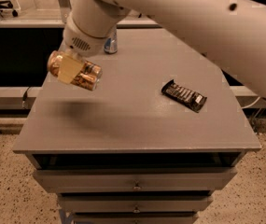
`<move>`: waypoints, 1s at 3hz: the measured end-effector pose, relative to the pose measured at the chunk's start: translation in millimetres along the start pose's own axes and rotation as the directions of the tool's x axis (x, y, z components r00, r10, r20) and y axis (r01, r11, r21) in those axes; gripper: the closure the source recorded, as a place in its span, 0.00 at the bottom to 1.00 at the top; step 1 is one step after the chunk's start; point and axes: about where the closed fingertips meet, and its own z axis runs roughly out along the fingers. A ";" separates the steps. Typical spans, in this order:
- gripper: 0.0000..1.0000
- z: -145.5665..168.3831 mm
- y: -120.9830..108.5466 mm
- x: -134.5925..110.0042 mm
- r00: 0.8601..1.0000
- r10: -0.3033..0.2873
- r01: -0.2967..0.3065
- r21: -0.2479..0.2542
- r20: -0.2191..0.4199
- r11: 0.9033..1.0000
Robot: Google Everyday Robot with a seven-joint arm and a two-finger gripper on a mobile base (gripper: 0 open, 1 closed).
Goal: Place orange can upright
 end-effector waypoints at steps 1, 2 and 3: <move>1.00 -27.0 -8.6 12.7 0.983 0.012 -0.014 0.005 0.183 1.000; 1.00 -48.8 -20.3 33.6 0.938 0.035 -0.038 0.002 0.346 0.999; 1.00 -67.8 -23.6 60.3 0.876 0.048 -0.053 -0.004 0.479 0.999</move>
Offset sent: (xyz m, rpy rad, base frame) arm 0.0077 -0.1262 0.0409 0.5789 -0.1191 0.0392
